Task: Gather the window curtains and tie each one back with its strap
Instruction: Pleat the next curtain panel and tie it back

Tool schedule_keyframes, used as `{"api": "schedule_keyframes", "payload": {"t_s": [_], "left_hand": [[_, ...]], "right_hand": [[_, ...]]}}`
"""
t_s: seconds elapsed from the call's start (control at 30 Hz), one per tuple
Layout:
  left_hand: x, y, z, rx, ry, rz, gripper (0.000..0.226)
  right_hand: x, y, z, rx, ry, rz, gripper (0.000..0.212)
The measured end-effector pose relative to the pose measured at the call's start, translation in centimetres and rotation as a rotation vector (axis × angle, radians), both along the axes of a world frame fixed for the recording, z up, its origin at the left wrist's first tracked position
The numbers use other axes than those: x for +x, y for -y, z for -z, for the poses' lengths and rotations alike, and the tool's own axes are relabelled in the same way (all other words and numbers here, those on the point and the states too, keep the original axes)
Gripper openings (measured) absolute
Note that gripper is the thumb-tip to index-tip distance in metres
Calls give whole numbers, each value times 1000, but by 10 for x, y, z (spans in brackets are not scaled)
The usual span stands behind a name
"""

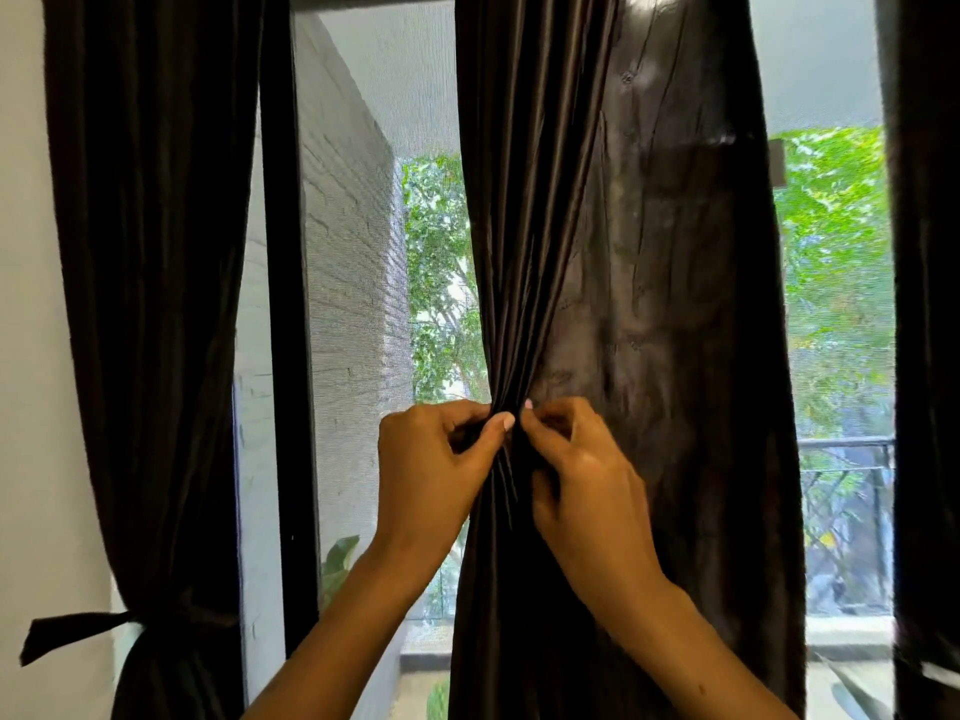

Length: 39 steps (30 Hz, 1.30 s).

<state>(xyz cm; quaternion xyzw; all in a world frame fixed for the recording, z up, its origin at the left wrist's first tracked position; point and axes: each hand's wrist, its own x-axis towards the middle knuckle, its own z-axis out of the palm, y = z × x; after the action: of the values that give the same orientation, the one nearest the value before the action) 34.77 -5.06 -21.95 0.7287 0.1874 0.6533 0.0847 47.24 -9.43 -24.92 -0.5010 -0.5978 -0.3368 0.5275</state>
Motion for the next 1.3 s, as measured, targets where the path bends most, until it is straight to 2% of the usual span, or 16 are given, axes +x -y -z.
{"api": "schedule_keyframes", "payload": {"t_s": [0.1, 0.27, 0.33, 0.43, 0.5, 0.57, 0.63, 0.67, 0.73, 0.77, 0.8, 0.83, 0.9, 1.03, 1.17, 1.3], "left_hand": [[-4, 0, -1, 17, -28, 13, 17], [-4, -3, -3, -42, -53, 36, 24], [-4, -4, -7, -78, -43, 36, 31], [-2, -10, -12, -140, 18, 39, 23], [-1, -13, -11, -137, 13, 18, 18], [-1, -13, -9, -90, -7, -26, 14], [-1, -12, -8, -71, -9, -42, 12], [0, -12, -8, -74, -3, -38, 11], [2, -12, -7, -85, 5, -37, 10], [3, -12, -7, -86, 6, -42, 10], [4, -12, -6, -85, 8, -50, 10], [4, -12, -5, -82, 12, -60, 10], [5, -11, -4, -70, 13, -78, 9], [3, -7, -4, -43, -10, -73, 10], [1, -4, -3, 2, -30, -92, 11], [1, -2, 0, -22, -28, -17, 26]], "right_hand": [[-2, 4, -3, -83, -8, -111, 47], [-3, 7, -8, -184, 18, -137, 57], [-2, 7, -7, -197, 20, -166, 51], [3, 3, -6, -215, -18, -299, 45], [11, -1, -6, -192, -164, -401, 40], [23, -4, -8, -69, -361, -316, 38], [34, -6, -12, -42, -529, -125, 78], [38, -8, -14, -85, -595, -106, 100], [39, -7, -20, -149, -705, -272, 117], [38, -7, -22, -149, -751, -422, 110], [35, -7, -22, -135, -766, -577, 92], [31, -5, -21, -116, -749, -670, 72], [25, -4, -16, -44, -632, -603, 56], [10, -2, -7, 113, -358, -317, 64], [-3, 2, -6, 64, -279, -335, 57], [-8, 1, -4, -41, -228, -345, 51]]}}
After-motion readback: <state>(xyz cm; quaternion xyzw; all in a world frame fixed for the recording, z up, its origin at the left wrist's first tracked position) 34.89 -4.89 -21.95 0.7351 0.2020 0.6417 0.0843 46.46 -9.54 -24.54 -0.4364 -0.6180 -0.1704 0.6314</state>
